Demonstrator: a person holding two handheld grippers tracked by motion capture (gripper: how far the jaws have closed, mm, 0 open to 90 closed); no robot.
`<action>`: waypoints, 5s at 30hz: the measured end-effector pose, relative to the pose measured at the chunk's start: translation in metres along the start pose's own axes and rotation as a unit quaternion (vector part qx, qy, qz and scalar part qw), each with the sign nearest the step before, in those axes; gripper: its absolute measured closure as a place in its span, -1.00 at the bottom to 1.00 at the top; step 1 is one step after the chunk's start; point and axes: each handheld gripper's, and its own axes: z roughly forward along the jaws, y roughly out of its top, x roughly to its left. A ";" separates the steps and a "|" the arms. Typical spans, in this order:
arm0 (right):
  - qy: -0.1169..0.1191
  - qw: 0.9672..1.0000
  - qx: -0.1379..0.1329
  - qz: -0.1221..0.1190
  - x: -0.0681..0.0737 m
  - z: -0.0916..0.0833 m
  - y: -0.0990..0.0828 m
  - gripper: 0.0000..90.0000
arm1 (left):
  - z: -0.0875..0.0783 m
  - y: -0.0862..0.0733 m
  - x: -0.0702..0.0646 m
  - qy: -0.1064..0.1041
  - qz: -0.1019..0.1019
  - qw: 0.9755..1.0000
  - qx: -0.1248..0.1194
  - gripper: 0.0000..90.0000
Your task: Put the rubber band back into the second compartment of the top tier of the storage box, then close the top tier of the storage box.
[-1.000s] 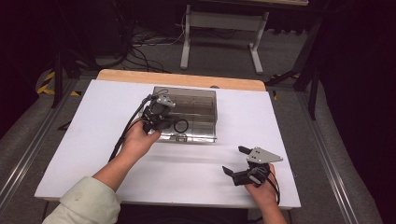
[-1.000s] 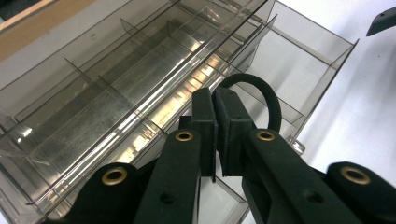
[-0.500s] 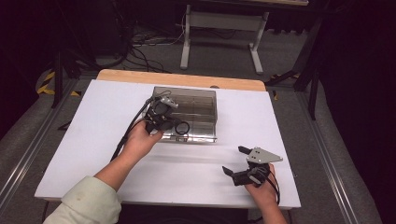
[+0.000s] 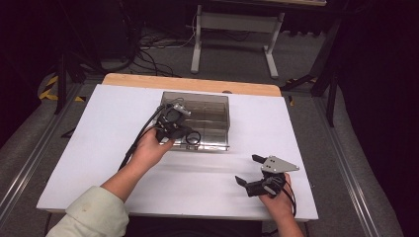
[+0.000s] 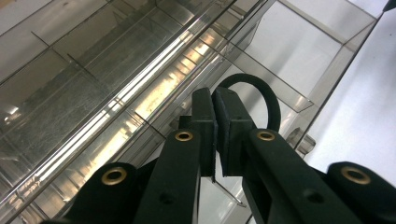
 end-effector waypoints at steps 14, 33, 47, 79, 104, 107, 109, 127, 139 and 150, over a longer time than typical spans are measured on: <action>-0.002 1.000 0.000 0.001 0.000 0.000 0.000 -0.94 | -0.018 -0.002 -0.007 0.010 0.030 0.999 -0.021 0.76; -0.002 1.000 0.000 0.001 0.000 0.000 0.000 -0.94 | -0.037 -0.012 -0.021 -0.057 0.139 0.989 0.000 0.90; -0.001 1.000 0.000 0.000 0.000 0.000 0.000 -0.94 | -0.034 -0.015 -0.023 -0.076 0.161 0.984 0.032 1.00; -0.002 1.000 0.001 -0.001 0.000 0.000 0.000 -0.94 | -0.006 -0.019 -0.021 -0.032 0.168 0.975 0.146 1.00; -0.002 1.000 0.001 -0.001 0.000 0.000 0.000 -0.94 | -0.007 -0.014 -0.017 -0.006 0.153 0.982 0.111 1.00; -0.002 1.000 0.001 -0.001 0.000 0.000 0.000 -0.94 | -0.008 -0.011 -0.013 0.002 0.143 0.985 0.098 1.00; -0.002 1.000 0.001 0.000 0.000 0.000 0.000 -0.94 | -0.009 -0.010 -0.009 0.005 0.133 0.987 0.090 1.00; -0.001 1.000 0.001 -0.002 0.000 0.000 0.000 -0.94 | -0.001 -0.002 0.005 0.025 0.099 0.993 0.058 1.00; 0.000 1.000 0.001 -0.002 0.001 0.000 0.000 -0.94 | 0.004 -0.001 0.010 0.042 0.091 0.994 0.041 1.00; 0.000 1.000 0.001 -0.002 0.001 0.000 0.000 -0.94 | 0.010 0.000 0.016 0.060 0.076 0.995 0.035 0.99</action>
